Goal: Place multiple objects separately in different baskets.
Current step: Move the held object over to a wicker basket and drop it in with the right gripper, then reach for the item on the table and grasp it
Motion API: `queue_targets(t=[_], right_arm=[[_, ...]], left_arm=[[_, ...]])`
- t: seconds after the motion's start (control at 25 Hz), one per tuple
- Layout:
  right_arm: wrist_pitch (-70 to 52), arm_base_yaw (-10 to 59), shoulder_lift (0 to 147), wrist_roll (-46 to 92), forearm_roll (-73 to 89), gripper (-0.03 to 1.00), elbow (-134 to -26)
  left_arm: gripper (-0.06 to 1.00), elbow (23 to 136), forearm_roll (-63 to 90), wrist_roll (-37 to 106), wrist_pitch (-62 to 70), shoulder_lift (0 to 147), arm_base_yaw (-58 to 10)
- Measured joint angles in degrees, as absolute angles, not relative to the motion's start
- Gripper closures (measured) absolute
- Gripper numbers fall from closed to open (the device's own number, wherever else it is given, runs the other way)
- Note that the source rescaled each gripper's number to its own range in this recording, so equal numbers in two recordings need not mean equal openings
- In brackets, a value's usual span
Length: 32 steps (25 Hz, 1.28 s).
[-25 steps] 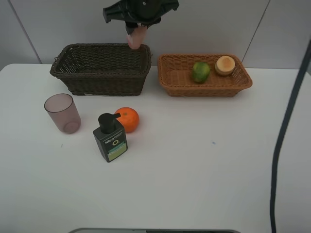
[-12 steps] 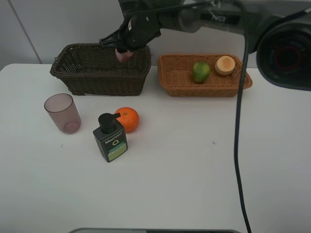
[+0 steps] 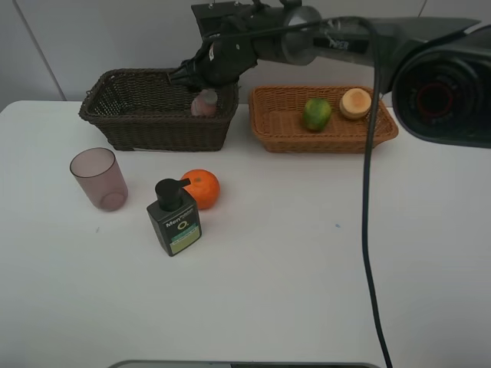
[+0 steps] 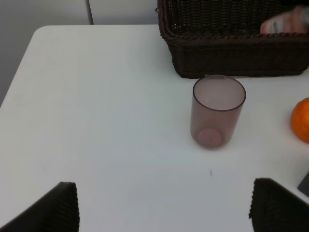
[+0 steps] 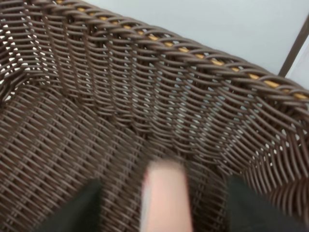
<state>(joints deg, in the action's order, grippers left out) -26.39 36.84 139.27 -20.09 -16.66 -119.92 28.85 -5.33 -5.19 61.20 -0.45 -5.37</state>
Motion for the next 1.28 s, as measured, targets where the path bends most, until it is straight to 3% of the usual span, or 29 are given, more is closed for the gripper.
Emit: queue_targets(t=[0.08, 0.12, 0.24, 0.6, 1.08, 1.28], right_arm=[[-26.45, 36.84, 139.27, -20.09, -16.66, 0.19, -119.92], [-26.62, 36.84, 139.27, -20.09, -16.66, 0.10, -119.92], [-27.40, 36.84, 139.02, -20.09, -16.60, -0.01, -119.92], [-33.52, 36.84, 135.63, -20.09, -16.60, -0.03, -119.92], [-63.62, 36.86, 127.28, -11.27, -7.81, -0.03, -119.73], [-69.24, 34.53, 120.25, -10.83, -6.73, -0.03, -111.53]], left_arm=[[0.03, 28.85, -5.33, -5.19, 61.20, -0.45, -5.37], [0.03, 28.85, -5.33, -5.19, 61.20, -0.45, -5.37], [0.03, 28.85, -5.33, -5.19, 61.20, -0.45, -5.37], [0.03, 28.85, -5.33, -5.19, 61.20, -0.45, -5.37], [0.03, 28.85, -5.33, -5.19, 61.20, -0.45, -5.37], [0.03, 28.85, -5.33, -5.19, 61.20, -0.45, -5.37]])
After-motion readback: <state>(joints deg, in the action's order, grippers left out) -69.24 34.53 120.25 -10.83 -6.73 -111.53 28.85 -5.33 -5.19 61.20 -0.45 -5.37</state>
